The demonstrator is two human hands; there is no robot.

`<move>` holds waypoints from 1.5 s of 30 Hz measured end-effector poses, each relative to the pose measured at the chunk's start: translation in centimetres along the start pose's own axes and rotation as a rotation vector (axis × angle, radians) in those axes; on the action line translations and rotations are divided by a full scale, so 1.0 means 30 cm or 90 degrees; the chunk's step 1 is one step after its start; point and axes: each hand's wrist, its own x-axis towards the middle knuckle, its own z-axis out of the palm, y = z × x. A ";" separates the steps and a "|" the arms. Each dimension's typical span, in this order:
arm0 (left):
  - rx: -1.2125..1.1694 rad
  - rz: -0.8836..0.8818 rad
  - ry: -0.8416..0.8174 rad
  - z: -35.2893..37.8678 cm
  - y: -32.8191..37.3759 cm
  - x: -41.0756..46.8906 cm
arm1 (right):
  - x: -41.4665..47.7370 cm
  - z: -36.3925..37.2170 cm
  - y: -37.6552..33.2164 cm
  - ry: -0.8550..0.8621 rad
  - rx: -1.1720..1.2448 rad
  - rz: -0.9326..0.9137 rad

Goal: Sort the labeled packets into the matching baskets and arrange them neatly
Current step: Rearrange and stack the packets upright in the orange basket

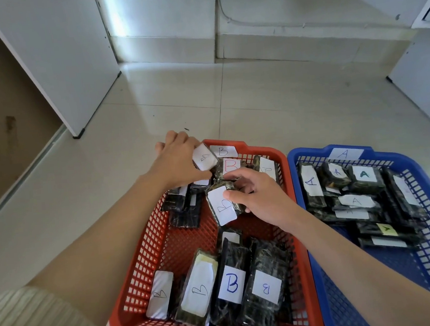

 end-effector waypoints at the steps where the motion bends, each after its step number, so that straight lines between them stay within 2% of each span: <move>1: 0.000 -0.026 0.025 0.000 0.010 -0.006 | 0.000 0.000 -0.001 0.001 0.001 0.000; 3: 0.042 -0.059 0.056 0.014 0.033 -0.021 | -0.002 0.002 -0.005 0.002 0.005 0.002; 6: 0.120 -0.051 0.078 0.047 0.063 -0.037 | -0.010 -0.003 -0.009 -0.003 0.012 0.002; 13: 0.149 -0.063 0.023 0.072 0.051 -0.027 | -0.041 -0.062 0.012 0.030 -0.007 0.022; 16: 0.076 -0.005 0.032 0.062 0.027 -0.029 | -0.048 -0.073 0.029 0.036 -0.035 0.028; 20: 0.034 0.132 -0.040 0.045 -0.034 -0.029 | -0.052 -0.078 0.037 0.025 -0.038 0.028; 25: 0.088 0.167 -0.043 0.037 -0.013 -0.007 | -0.045 -0.071 0.027 0.020 -0.028 0.026; 27: 0.064 0.183 -0.043 0.023 0.003 0.000 | -0.045 -0.068 0.027 0.015 -0.031 0.027; 30: -0.021 0.160 0.001 -0.008 0.021 0.002 | -0.046 -0.070 0.029 0.018 -0.028 0.030; 33: -0.004 0.149 -0.002 -0.015 0.030 -0.005 | -0.049 -0.066 0.031 0.015 -0.029 0.034; 38: 0.133 0.109 -0.062 0.013 0.036 -0.026 | -0.054 -0.060 0.027 0.004 -0.038 0.029; 41: 0.224 0.087 -0.062 0.033 0.071 -0.016 | -0.056 -0.066 0.028 0.005 -0.036 0.027; 45: 0.266 0.069 -0.070 0.043 0.106 0.018 | -0.058 -0.072 0.037 0.002 -0.039 0.035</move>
